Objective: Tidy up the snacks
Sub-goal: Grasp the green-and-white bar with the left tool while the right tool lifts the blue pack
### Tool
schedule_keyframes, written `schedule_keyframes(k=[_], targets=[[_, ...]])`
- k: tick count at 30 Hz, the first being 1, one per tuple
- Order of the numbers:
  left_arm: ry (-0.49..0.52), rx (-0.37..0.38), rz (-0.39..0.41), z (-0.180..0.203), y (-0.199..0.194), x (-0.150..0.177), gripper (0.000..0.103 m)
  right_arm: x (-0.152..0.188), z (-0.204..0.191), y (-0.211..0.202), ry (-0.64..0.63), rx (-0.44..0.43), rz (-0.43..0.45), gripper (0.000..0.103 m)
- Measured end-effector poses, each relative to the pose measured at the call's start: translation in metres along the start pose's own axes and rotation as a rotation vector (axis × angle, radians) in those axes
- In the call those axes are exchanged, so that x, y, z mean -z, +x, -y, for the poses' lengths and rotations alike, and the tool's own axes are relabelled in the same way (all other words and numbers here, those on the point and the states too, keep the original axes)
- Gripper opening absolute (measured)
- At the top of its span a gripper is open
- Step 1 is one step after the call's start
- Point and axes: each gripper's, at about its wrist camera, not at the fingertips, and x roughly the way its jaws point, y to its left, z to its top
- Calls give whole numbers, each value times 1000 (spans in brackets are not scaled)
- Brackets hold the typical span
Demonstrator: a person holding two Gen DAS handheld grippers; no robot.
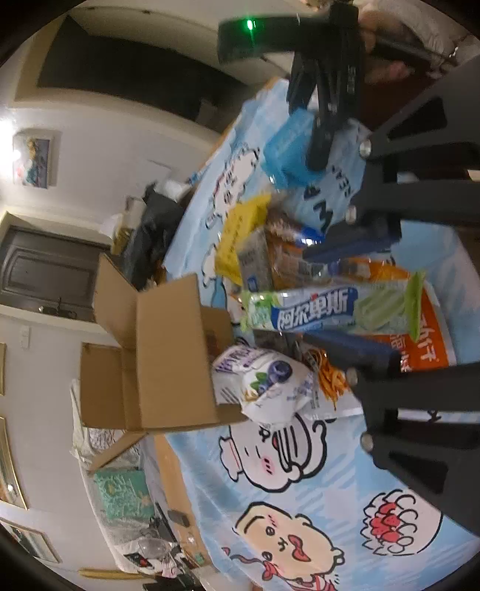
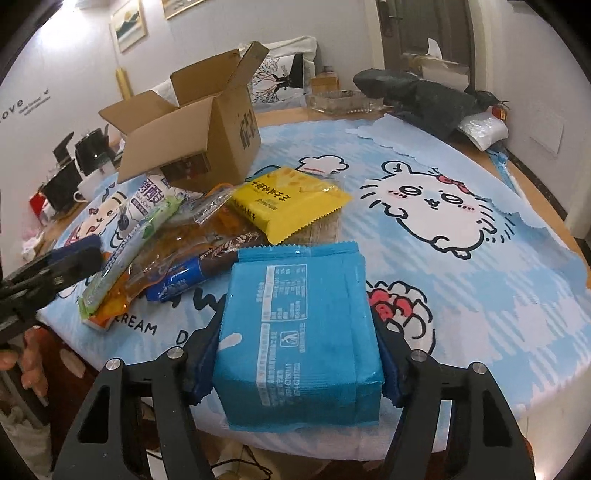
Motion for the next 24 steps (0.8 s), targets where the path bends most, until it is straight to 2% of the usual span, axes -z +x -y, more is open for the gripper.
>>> schedule_keyframes(k=[2,12,18,24], targets=[[-2,-23,-15,-2,5,-1,24,1,2,-1,2,-16,6,66],[59,-75,-73,10,22,-2,25,2,2,-1,-7,-35,24,68],[48,-101,-53,9,22,-2,24,1,1,-1,-11,-23,24,65],[56,-67,-15,9,5,-4,24,-1,5,-14,12,-32,68,65]])
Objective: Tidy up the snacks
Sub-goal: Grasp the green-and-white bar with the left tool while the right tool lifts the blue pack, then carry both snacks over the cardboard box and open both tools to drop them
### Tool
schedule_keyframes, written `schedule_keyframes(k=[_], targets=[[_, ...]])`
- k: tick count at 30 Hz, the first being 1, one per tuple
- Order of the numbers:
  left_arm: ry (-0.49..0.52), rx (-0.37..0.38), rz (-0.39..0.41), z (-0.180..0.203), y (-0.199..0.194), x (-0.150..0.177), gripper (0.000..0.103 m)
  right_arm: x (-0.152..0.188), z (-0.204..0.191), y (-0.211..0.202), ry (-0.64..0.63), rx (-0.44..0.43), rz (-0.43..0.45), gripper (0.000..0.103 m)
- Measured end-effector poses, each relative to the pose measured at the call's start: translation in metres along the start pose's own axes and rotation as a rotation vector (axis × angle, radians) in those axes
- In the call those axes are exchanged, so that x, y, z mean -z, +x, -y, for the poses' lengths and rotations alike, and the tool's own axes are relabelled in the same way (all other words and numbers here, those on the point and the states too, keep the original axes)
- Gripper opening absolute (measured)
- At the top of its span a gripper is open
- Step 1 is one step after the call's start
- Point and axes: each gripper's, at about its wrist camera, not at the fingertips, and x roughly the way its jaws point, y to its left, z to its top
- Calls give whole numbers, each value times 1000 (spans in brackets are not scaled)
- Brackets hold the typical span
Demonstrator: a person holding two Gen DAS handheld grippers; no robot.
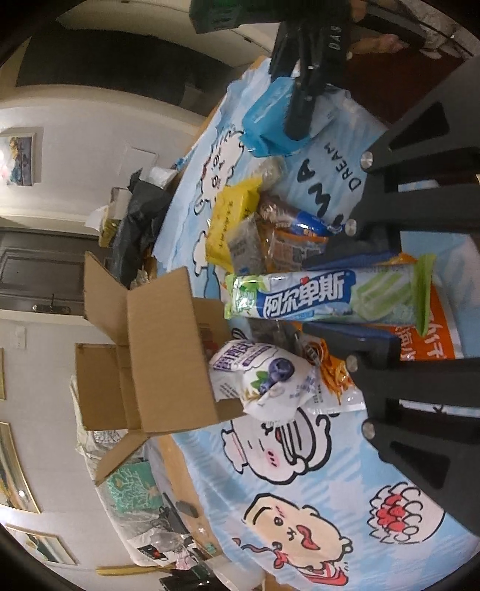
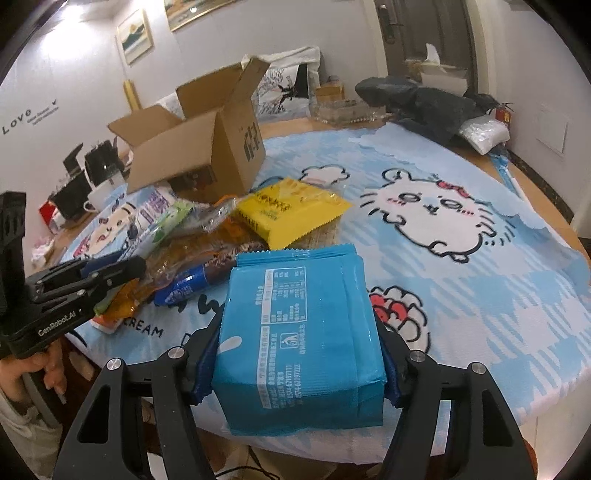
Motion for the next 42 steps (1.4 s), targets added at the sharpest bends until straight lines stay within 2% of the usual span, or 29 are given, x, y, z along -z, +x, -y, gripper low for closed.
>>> schedule_keyframes(k=[6,11,18,21,23,27,29,32,35,38,42], targets=[[-5,19,45,-7,-28,-3,24,-10,2,-15,7,-19,28,65],[-16,58,127,-22,-69,-18,24,-32,-5,-37,-22,-58,89,65],[30,-18,256,-54,-95,-78,24,-107,-41,-49,-179,-171,181,65],[34,-47,281,-72,-94,-111,24,-148,-63,-31,-244,-210,166,65],[37,-69,279,-81,-91,-129,24,-175,-78,-9,-282,-197,131,65],[34,-61,214,-105,-72,-167,24,-220,-97,38,-314,-206,45,65],[49,-35,152,-113,-55,-188,24,-238,-106,64,-341,-176,-7,65],[48,40,57,-120,-30,-212,24,-253,-113,99,-370,-146,-80,65],[74,44,-48,-121,1,-231,24,-259,-116,128,-366,-150,-160,65],[91,50,-133,-117,26,-240,24,-263,-115,138,-369,-148,-175,65],[118,30,-205,-109,49,-243,24,-264,-118,134,-395,-152,-165,65]])
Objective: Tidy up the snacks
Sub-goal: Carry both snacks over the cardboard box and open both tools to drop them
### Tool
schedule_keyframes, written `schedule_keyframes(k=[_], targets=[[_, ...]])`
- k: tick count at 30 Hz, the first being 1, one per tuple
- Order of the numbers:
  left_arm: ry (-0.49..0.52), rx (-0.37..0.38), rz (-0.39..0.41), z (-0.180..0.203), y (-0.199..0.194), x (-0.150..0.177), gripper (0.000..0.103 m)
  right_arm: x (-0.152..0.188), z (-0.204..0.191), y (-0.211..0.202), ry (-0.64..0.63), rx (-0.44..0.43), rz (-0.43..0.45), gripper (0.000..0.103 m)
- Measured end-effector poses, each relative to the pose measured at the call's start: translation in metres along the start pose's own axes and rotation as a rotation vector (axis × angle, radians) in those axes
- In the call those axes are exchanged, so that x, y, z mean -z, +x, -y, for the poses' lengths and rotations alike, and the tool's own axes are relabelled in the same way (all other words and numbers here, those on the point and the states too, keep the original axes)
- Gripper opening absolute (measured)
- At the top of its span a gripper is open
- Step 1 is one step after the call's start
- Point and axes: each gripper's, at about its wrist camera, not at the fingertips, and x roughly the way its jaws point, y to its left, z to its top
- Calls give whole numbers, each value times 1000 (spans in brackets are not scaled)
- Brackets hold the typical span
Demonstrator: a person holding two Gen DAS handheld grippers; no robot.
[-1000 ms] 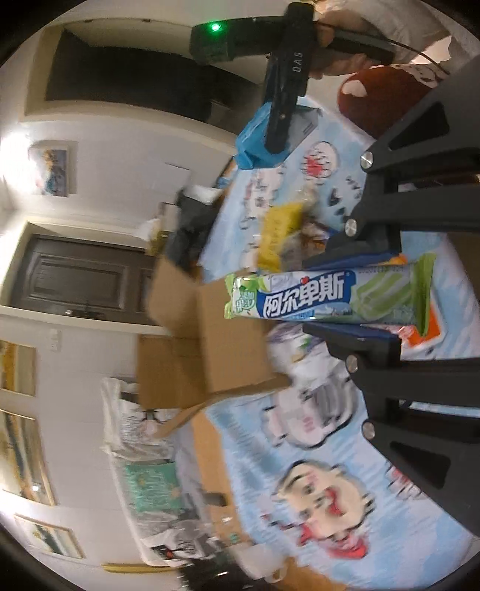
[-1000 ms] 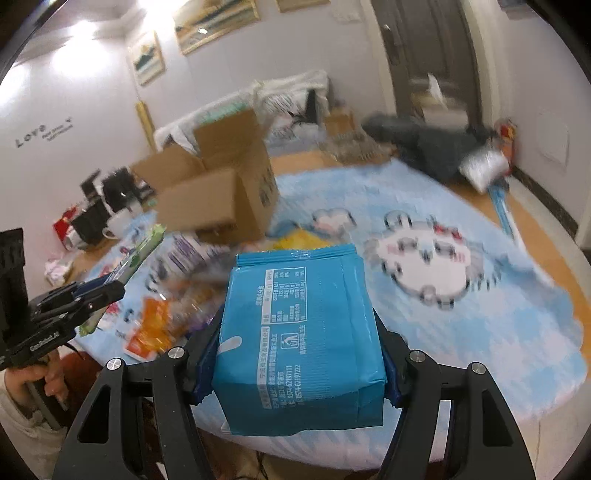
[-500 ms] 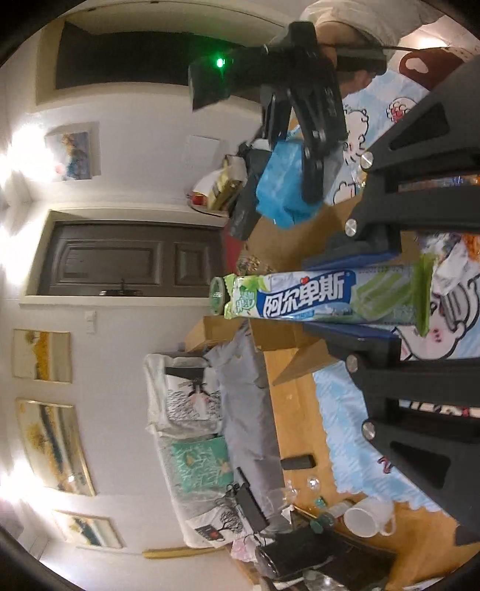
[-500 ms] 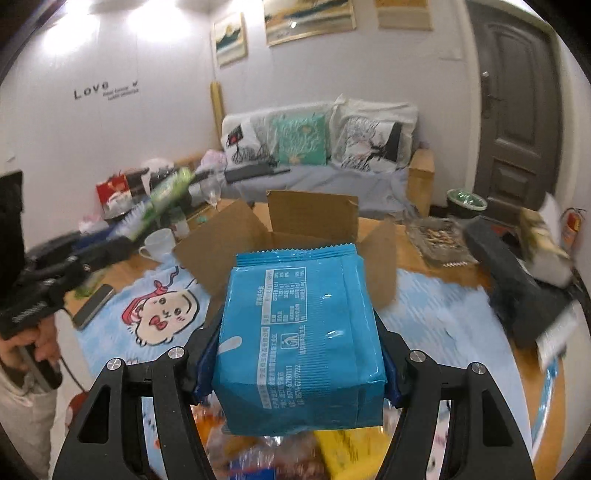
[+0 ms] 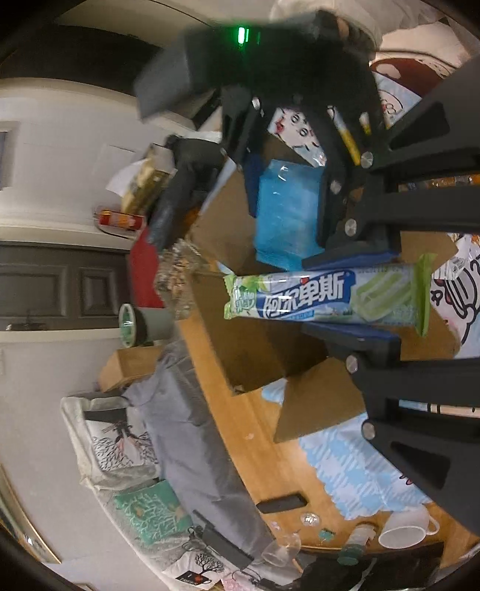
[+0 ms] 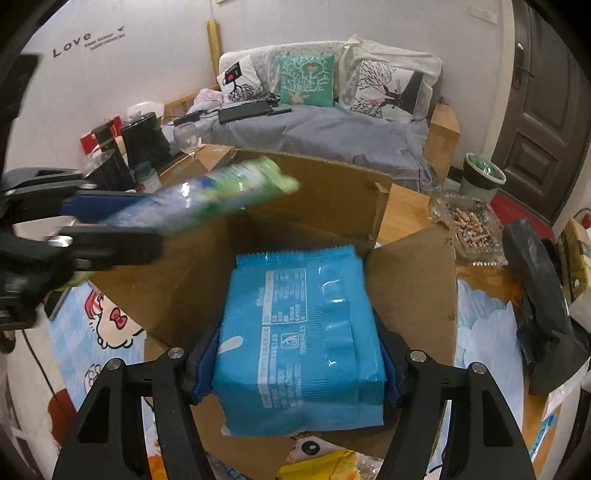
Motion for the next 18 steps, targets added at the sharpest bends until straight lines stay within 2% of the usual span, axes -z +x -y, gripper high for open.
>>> schedule_keyframes(k=[5,9,12,13,18], targets=[[-3,-2,-31,5,13,-8,25,2,-5,-14,-31,15,22,65],[-5,-35,-37,8,14,-6,40,8,-6,-28,-26,3,50,66],[-22,-24,2,4,5,-2,53,14,-9,-44,-31,-15,94,66],[-26,-37,17,3,0,0,59,18,-11,-52,-30,-31,113,66],[-8,-83,109,9,-36,22,76,45,-20,-80,-12,-94,153,66]])
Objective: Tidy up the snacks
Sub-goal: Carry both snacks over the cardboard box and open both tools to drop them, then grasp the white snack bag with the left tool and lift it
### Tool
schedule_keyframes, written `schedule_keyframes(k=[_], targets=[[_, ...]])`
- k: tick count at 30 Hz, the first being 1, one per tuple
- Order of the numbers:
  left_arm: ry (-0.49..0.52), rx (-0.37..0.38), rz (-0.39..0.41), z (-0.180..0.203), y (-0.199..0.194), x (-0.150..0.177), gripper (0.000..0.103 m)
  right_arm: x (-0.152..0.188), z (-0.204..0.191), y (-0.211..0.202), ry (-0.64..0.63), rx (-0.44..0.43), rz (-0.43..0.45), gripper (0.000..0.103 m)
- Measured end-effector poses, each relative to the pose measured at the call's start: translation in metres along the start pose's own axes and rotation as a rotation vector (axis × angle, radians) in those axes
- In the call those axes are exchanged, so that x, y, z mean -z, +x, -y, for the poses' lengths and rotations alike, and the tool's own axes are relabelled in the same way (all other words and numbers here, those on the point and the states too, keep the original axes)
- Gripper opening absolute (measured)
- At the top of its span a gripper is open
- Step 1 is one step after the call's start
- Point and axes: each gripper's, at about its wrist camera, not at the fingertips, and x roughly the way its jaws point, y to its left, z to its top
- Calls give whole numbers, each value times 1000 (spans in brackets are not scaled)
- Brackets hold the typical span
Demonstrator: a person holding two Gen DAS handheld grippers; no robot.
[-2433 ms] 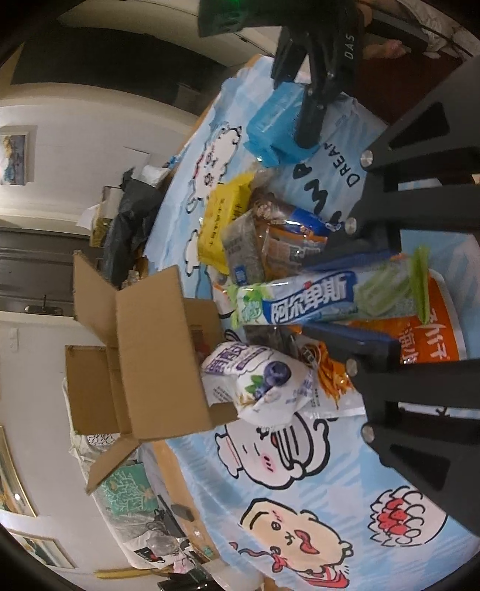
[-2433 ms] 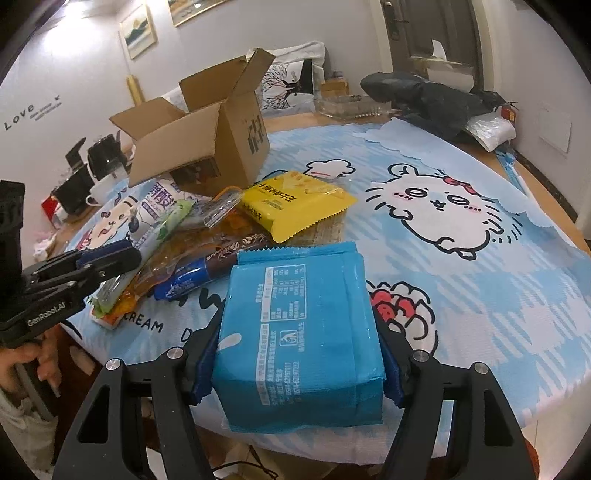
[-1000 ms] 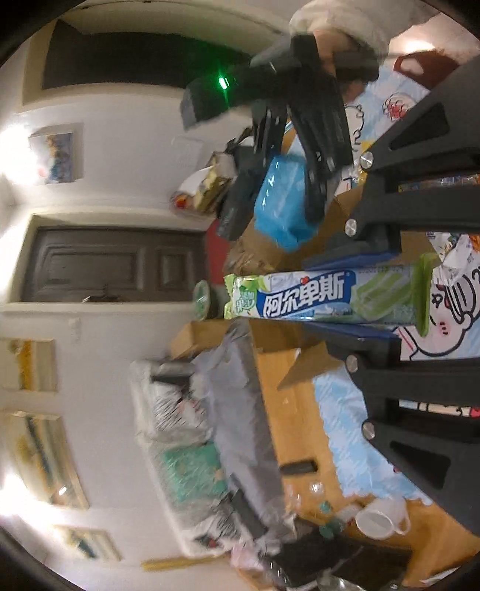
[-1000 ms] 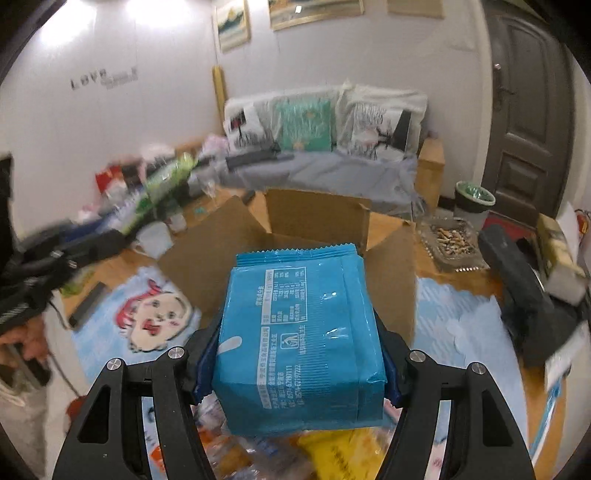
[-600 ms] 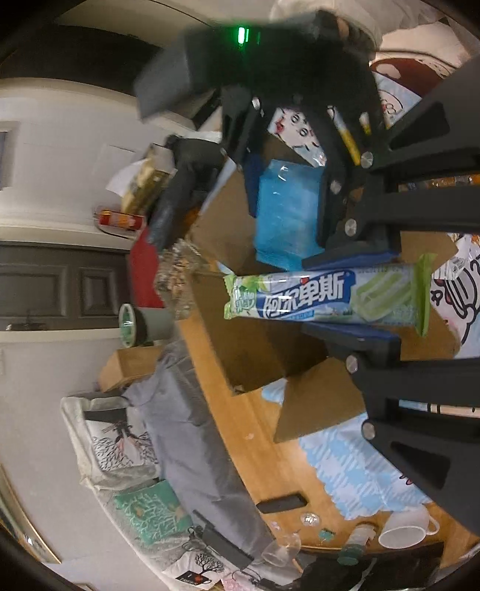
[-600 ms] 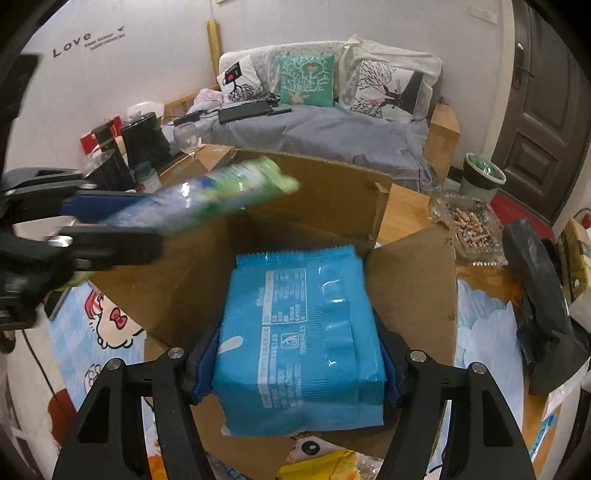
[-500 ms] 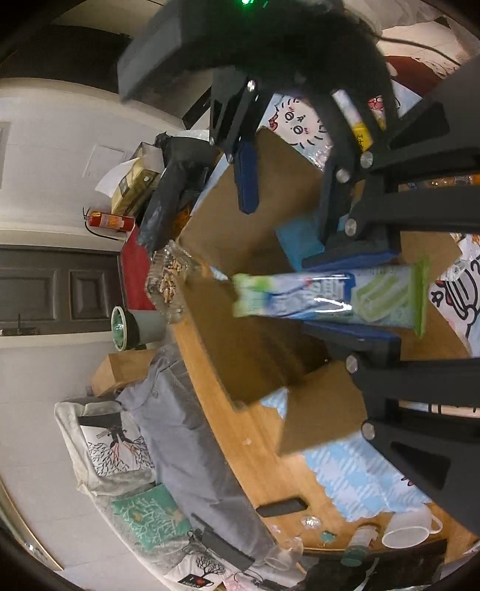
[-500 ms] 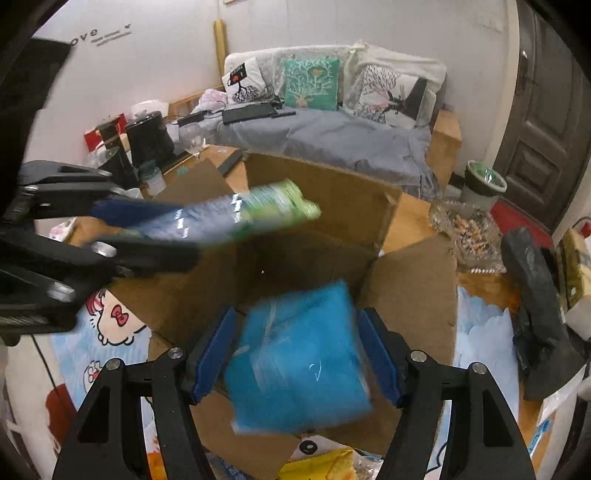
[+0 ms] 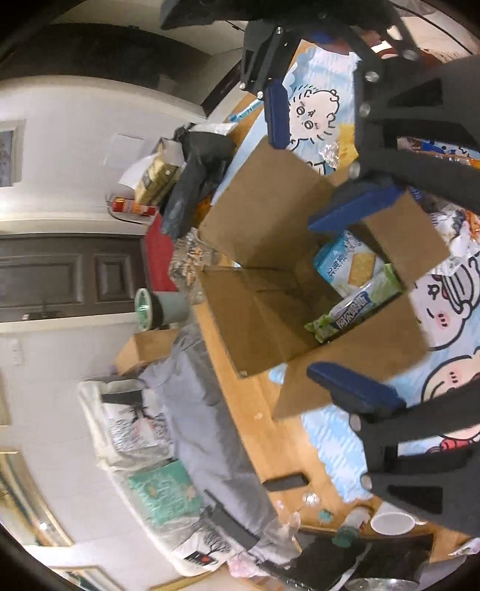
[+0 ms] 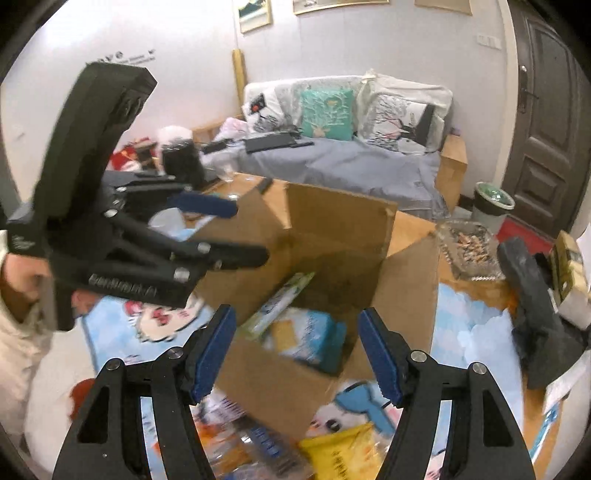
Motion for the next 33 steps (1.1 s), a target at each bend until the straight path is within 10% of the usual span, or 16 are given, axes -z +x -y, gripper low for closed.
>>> schedule_keyframes(k=[12,24,33], targets=[[-116,61,80,3,-55,112,84,96,-28,-26,27,4,49,96],[-172,257,-56,6,17,166,84,123,-63,57,-15,-161,-66,95],[-222,369,-119,4,69,166,62,114,-59,107,7,-122,-148,83]])
